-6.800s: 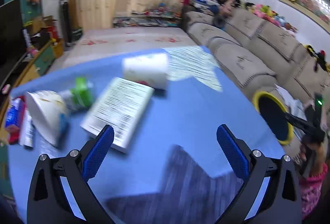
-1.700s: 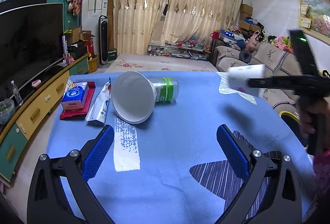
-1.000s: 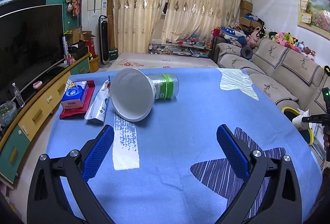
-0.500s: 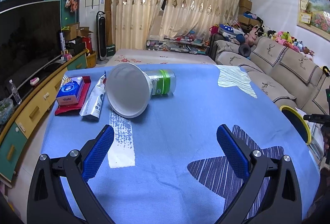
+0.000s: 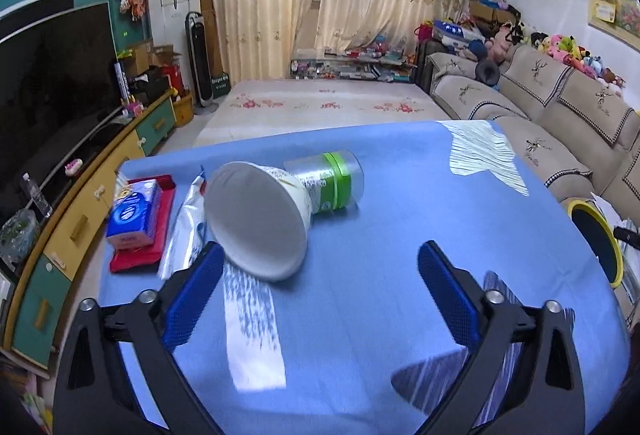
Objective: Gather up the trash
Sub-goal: 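Grasp the rim of the white bowl with the left gripper, then carry the white bowl over the yellow bin and open the left gripper, then grasp the clear green-lidded jar with the right gripper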
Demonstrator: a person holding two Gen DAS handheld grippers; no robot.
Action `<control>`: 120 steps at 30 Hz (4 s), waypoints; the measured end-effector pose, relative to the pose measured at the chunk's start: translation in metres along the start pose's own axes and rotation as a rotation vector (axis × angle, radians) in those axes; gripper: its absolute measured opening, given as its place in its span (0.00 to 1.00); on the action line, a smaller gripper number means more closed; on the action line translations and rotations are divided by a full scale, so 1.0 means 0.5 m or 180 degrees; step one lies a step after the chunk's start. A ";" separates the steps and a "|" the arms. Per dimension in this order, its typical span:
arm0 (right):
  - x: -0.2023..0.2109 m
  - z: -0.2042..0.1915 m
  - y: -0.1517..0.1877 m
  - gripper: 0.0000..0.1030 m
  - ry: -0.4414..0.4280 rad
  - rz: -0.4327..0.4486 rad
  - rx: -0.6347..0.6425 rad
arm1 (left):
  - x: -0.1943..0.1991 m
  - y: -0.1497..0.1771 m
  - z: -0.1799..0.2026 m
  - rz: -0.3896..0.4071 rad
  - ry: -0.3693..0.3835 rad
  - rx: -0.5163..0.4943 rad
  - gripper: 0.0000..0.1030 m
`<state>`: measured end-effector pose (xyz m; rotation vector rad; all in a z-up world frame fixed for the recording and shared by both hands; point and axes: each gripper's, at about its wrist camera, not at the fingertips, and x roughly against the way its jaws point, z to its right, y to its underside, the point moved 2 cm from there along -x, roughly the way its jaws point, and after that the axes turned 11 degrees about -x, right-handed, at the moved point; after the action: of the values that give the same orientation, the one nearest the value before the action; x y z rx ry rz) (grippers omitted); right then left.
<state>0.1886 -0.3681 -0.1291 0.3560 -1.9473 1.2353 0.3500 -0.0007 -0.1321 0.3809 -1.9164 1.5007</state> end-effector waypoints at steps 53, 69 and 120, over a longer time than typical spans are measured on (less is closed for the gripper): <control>0.111 0.120 0.008 0.47 -0.0062 0.0294 -0.0116 | 0.093 -0.081 0.551 0.0104 0.1397 -0.0933 0.05; 0.139 0.315 0.018 0.47 0.0181 0.0361 -0.0545 | -0.041 -0.186 1.035 -0.0116 0.1845 -0.1684 0.05; -0.018 -0.577 0.071 0.61 -0.1290 -0.0443 0.1182 | 0.113 0.217 -0.159 -0.0018 -0.0344 0.0641 0.90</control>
<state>0.3079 -0.1052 -0.0954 0.9804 -1.9694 1.5195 0.2689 0.1158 -0.1665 0.5671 -1.8485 1.7061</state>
